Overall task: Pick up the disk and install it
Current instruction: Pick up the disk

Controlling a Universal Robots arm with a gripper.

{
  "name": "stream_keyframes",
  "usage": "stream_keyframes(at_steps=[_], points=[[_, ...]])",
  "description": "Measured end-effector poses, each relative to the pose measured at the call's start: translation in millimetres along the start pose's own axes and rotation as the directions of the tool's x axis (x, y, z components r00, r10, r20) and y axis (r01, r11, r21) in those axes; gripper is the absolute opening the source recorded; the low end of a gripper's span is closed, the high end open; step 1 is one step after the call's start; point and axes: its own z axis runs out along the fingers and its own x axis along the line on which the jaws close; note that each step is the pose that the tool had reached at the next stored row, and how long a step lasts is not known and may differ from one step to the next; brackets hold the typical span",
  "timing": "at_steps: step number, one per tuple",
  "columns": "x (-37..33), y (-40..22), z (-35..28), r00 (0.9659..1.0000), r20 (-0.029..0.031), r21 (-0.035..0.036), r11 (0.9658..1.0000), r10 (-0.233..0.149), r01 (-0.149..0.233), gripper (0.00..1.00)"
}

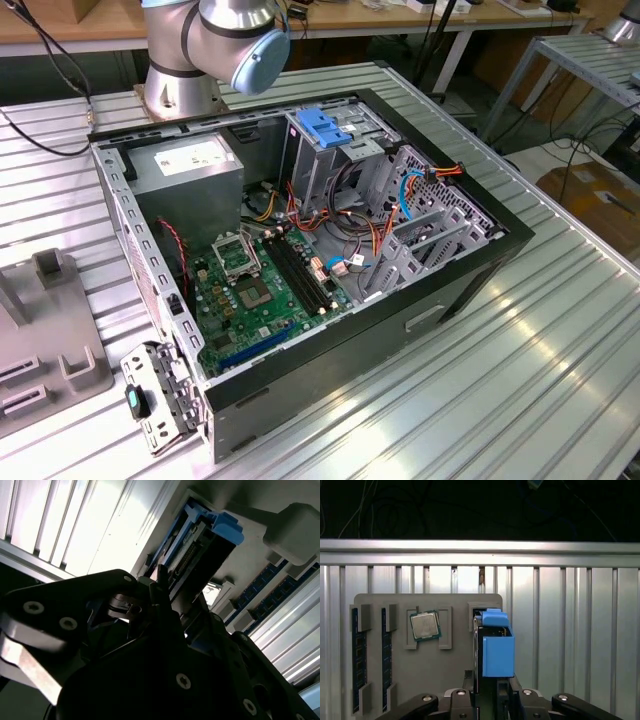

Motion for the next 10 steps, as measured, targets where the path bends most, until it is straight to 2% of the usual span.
stream_keyframes(at_steps=[10], points=[[0.0, 0.0, 0.0, 1.0, 0.0005, 0.0001, 1.0, 0.0, 0.0, 0.35]])
